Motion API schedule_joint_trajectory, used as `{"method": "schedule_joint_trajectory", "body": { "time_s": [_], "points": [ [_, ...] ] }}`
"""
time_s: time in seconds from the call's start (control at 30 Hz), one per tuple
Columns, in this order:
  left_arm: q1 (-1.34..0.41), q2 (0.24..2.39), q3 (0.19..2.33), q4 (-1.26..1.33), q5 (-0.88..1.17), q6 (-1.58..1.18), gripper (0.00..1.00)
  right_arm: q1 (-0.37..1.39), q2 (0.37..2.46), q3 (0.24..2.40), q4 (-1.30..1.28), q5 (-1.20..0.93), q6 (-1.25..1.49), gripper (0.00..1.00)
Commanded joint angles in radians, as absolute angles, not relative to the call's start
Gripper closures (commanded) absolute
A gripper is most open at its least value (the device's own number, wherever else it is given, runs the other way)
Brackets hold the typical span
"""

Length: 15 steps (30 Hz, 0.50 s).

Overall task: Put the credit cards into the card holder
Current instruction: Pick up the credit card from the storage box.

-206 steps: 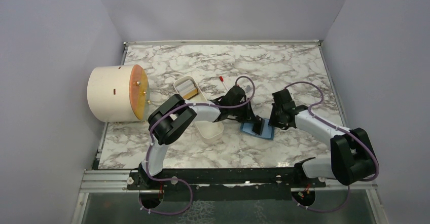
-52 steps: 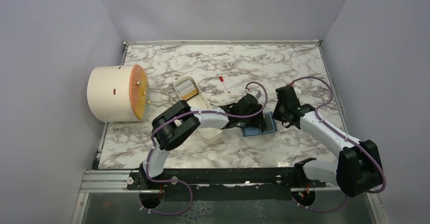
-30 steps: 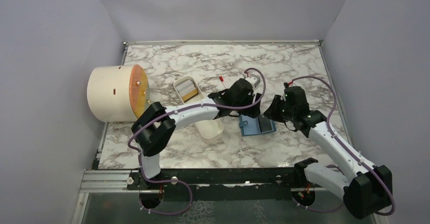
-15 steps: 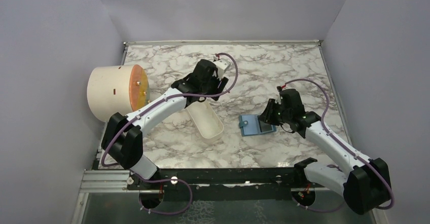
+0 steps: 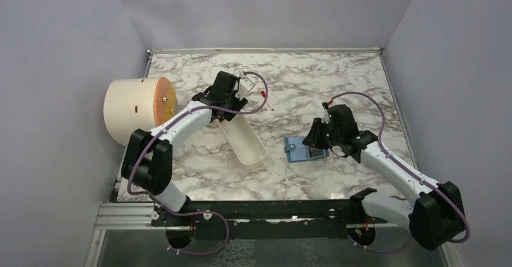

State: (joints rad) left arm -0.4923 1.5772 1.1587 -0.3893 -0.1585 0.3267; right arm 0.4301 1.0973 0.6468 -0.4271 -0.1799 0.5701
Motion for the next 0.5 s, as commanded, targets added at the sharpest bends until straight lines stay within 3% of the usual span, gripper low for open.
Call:
{"method": "schedule_joint_trajectory", "body": {
  "time_s": [0.0,0.47],
  "points": [
    [-0.440,1.590,1.139,-0.395,-0.074,0.426,0.37,0.438,1.072,0.668,-0.450,-0.193,0.535,0.75],
    [-0.438,1.683,1.142,-0.321,-0.094,0.534,0.40,0.439,1.093,0.673,-0.429,-0.210,0.548,0.75]
  ]
}}
